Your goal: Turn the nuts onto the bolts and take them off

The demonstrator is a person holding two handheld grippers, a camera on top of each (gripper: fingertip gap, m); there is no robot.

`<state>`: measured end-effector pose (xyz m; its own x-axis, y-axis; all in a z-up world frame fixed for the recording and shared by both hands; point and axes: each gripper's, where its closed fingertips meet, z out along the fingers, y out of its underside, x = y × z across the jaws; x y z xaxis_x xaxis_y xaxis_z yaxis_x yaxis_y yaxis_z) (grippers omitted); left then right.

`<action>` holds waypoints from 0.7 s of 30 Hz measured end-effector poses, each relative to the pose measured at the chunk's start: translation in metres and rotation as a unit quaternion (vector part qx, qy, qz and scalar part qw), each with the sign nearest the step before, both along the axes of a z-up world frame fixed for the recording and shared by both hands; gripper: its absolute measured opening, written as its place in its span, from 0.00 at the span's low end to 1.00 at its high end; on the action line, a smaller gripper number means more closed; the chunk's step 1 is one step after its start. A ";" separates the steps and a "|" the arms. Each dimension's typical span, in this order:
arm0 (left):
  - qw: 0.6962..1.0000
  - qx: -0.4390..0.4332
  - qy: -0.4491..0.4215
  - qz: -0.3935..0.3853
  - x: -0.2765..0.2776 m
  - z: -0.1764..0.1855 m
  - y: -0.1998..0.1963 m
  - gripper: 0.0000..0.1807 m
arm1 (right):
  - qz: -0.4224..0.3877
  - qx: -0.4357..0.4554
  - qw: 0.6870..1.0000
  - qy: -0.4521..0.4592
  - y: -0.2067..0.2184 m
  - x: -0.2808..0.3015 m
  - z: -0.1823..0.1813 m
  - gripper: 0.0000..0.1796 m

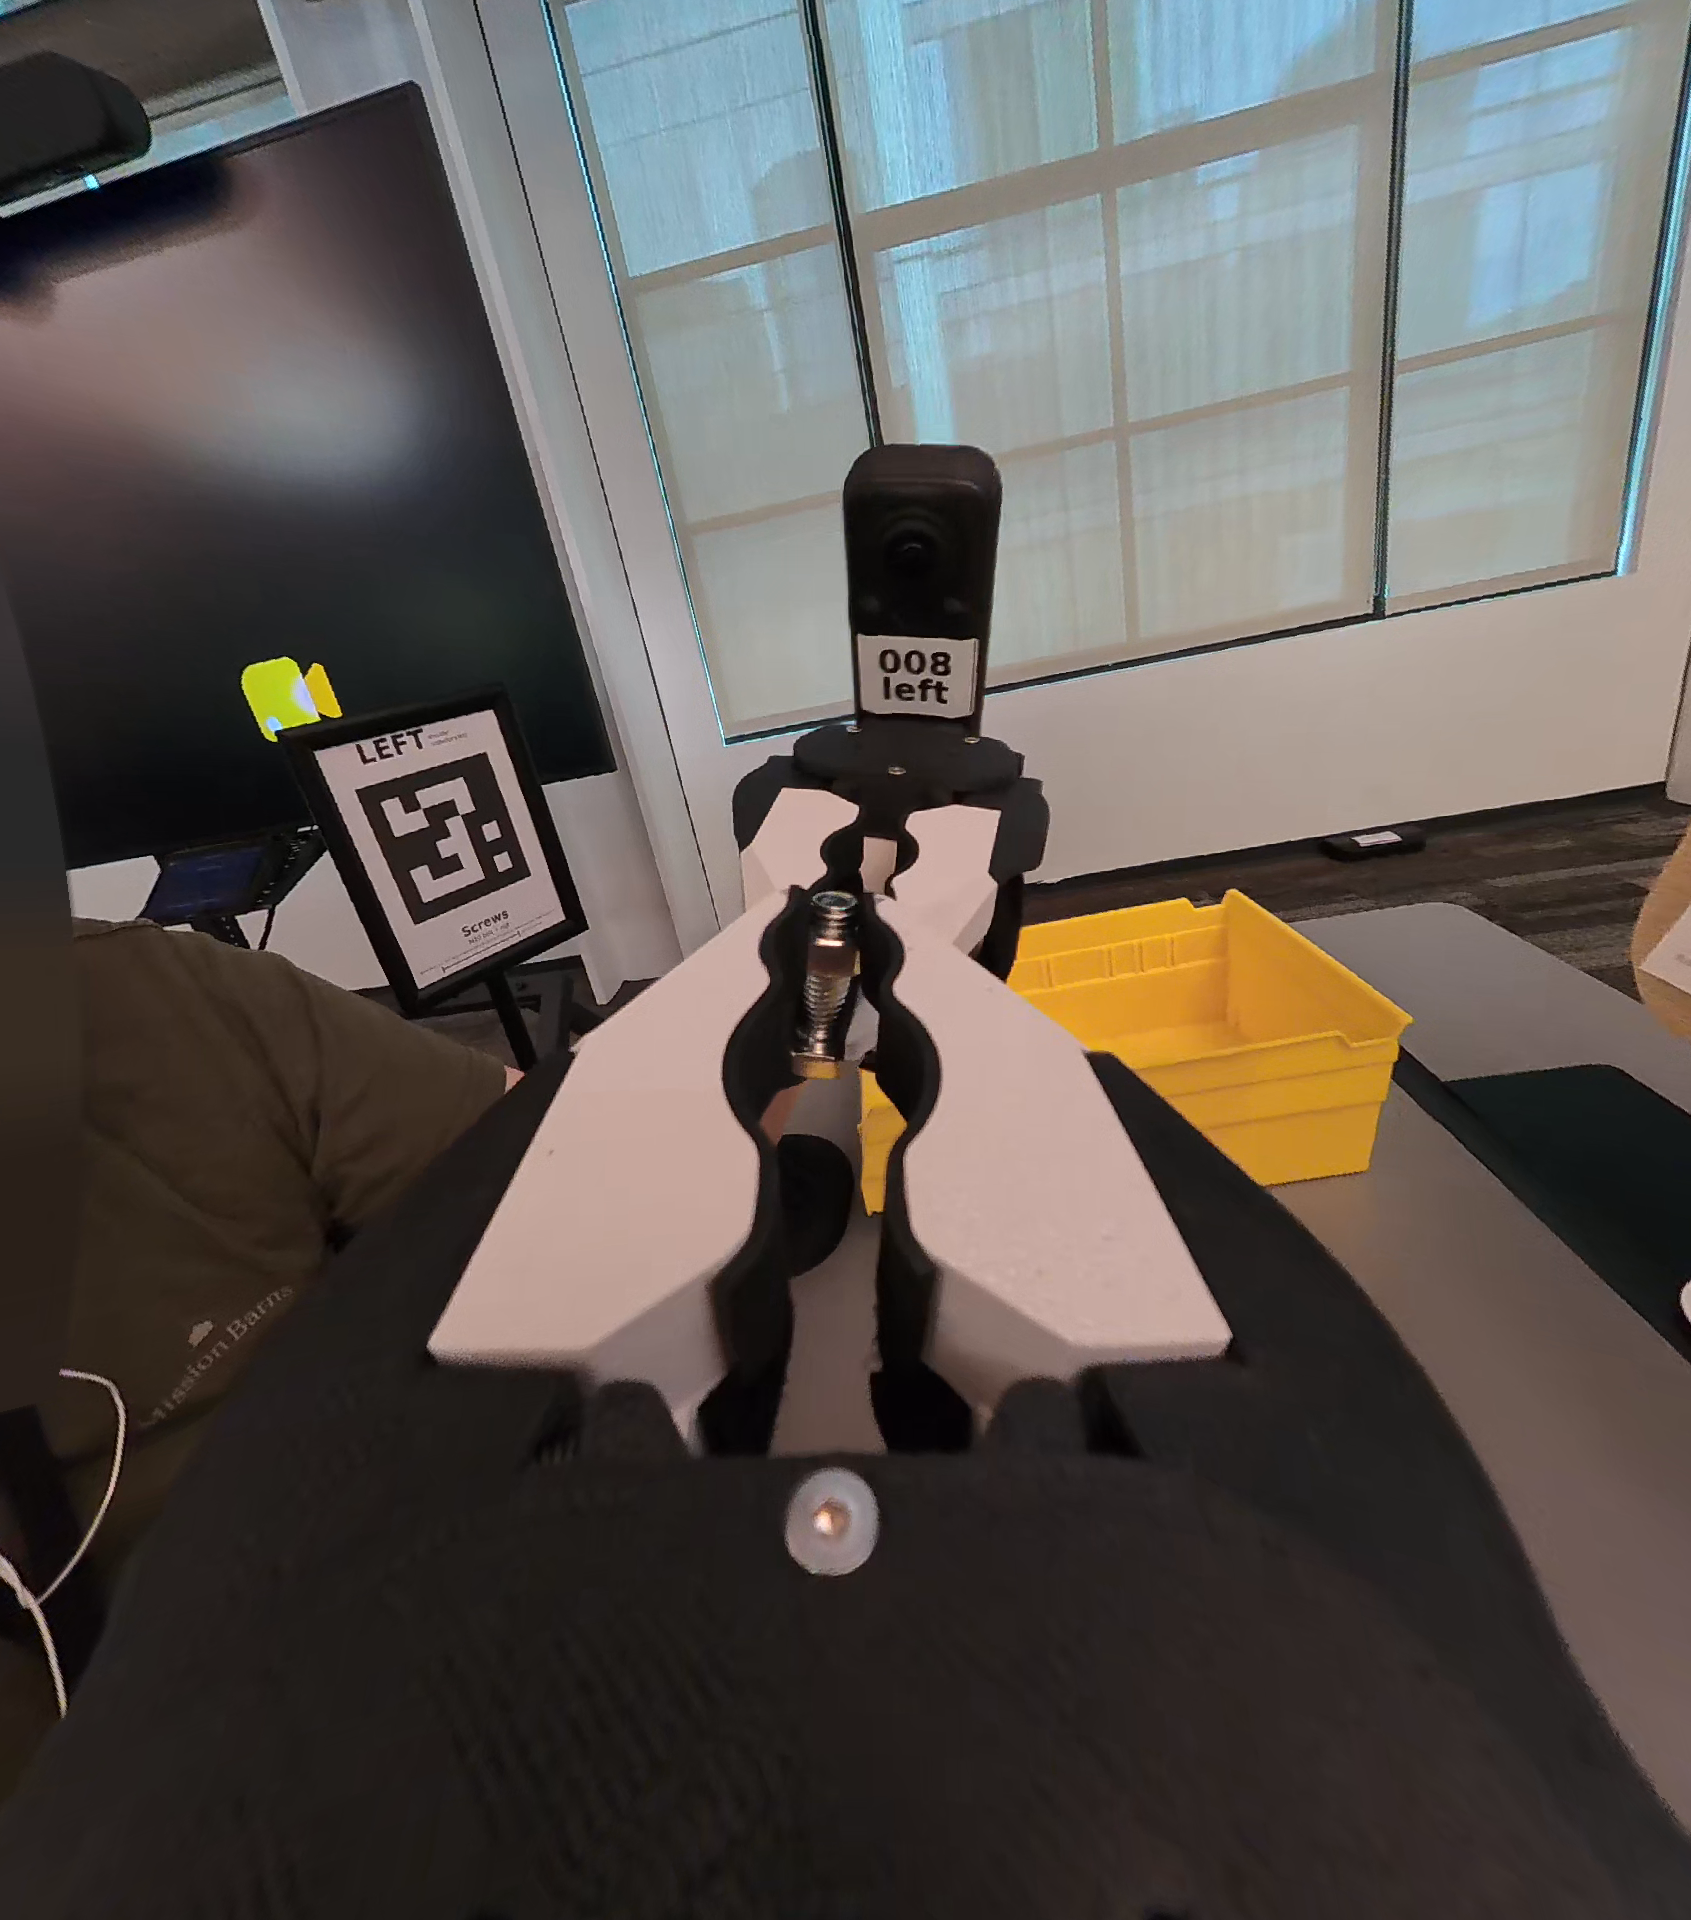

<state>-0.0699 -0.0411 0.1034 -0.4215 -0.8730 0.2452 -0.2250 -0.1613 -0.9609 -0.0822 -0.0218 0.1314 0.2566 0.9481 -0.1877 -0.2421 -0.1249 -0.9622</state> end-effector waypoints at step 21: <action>0.998 0.010 -0.054 0.000 -0.008 0.020 -0.005 0.04 | 0.001 0.000 0.999 0.054 0.004 0.012 0.009 0.19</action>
<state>-0.0782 -0.0456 0.1232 -0.4445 -0.8776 0.1798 -0.1192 -0.1410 -0.9828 -0.0705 -0.0178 0.1404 0.2332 0.9487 -0.2135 -0.3450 -0.1246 -0.9303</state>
